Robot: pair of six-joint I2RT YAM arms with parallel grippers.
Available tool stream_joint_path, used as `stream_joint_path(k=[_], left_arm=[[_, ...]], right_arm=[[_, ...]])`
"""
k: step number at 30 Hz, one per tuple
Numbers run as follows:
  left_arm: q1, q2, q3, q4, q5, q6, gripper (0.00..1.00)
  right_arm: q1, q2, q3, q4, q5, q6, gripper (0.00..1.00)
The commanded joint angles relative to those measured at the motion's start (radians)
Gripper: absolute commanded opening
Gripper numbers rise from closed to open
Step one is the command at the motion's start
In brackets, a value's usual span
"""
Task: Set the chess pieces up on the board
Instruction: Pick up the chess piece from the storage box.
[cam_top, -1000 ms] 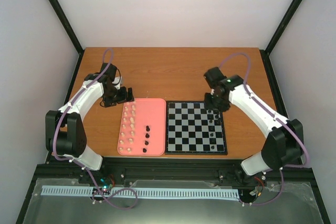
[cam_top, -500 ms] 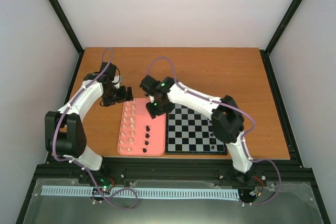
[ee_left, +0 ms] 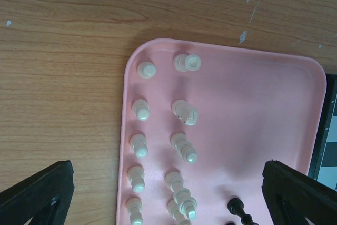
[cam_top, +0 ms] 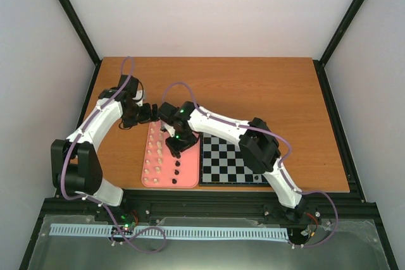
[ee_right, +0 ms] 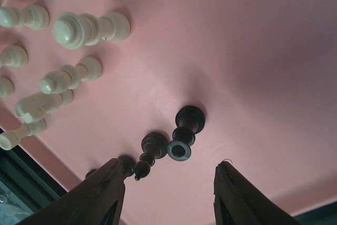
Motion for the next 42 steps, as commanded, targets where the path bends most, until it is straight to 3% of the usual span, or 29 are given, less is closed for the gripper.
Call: stream_joint_path(k=[1, 18, 21, 27, 35, 42], left_arm=[[-0.003, -0.044, -0.005, 0.01, -0.008, -0.001, 1.0], [-0.003, -0.052, 0.0, 0.009, -0.016, 0.002, 1.0], [-0.003, -0.051, 0.0, 0.011, -0.014, 0.002, 1.0], [-0.003, -0.049, -0.005, 0.015, -0.009, -0.001, 1.0], [-0.003, -0.046, -0.002, 0.013, -0.01, -0.001, 1.0], [-0.003, -0.052, 0.002, 0.007, -0.017, 0.002, 1.0]], right_arm=[[0.022, 0.049, 0.03, -0.042, -0.02, -0.022, 0.47], [0.022, 0.11, 0.096, -0.047, 0.03, -0.039, 0.41], [0.022, 0.134, 0.123, -0.066, 0.039, -0.041, 0.32], [0.022, 0.148, 0.151, -0.086, 0.05, -0.049, 0.26], [0.014, 0.118, 0.16, -0.089, 0.128, -0.034, 0.06], [-0.066, -0.028, 0.115, -0.052, 0.18, 0.04, 0.03]])
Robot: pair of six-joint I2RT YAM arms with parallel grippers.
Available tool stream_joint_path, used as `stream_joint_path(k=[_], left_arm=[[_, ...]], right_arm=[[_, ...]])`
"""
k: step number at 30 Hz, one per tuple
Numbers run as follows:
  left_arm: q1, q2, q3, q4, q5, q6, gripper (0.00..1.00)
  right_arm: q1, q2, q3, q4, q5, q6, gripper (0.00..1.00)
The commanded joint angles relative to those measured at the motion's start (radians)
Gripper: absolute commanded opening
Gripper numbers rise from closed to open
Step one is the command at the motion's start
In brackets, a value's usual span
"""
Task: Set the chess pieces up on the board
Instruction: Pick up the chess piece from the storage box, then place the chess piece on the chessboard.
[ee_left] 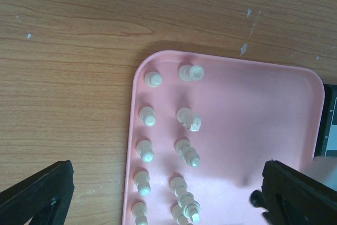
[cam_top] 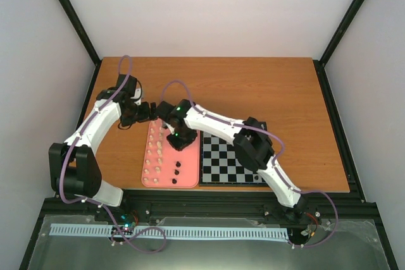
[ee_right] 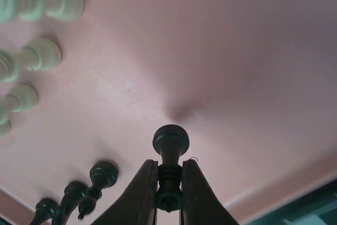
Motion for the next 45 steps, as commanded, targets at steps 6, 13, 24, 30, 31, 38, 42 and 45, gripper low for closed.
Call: stream_joint_path(k=[6, 13, 24, 30, 31, 38, 42, 45], left_arm=[[-0.007, -0.028, 0.008, -0.013, 0.012, 0.003, 1.0], [-0.007, -0.023, 0.014, -0.012, 0.018, 0.001, 1.0], [-0.007, -0.006, 0.016, -0.005, 0.04, -0.005, 1.0], [-0.007, -0.005, 0.013, -0.005, 0.035, -0.004, 1.0], [-0.007, -0.005, 0.013, -0.006, 0.033, -0.003, 1.0], [-0.007, 0.001, 0.019, -0.008, 0.031, -0.004, 1.0], [-0.007, 0.005, 0.025, -0.012, 0.035, -0.004, 1.0], [-0.007, 0.003, 0.025, -0.012, 0.034, -0.004, 1.0]], right_arm=[[-0.174, -0.376, -0.168, 0.041, 0.098, 0.127, 0.03], [-0.324, -0.665, -0.484, -0.037, 0.161, 0.204, 0.03], [-0.644, -1.011, -0.87, -0.082, 0.08, 0.294, 0.03], [-0.651, -1.014, -0.964, -0.034, 0.073, 0.308, 0.03], [-0.651, -1.011, -0.978, -0.025, 0.076, 0.309, 0.03], [-0.653, -1.01, -1.059, 0.067, 0.099, 0.352, 0.03], [-0.653, -0.988, -1.1, 0.127, 0.096, 0.36, 0.03], [-0.653, -0.971, -1.12, 0.167, 0.088, 0.36, 0.03]])
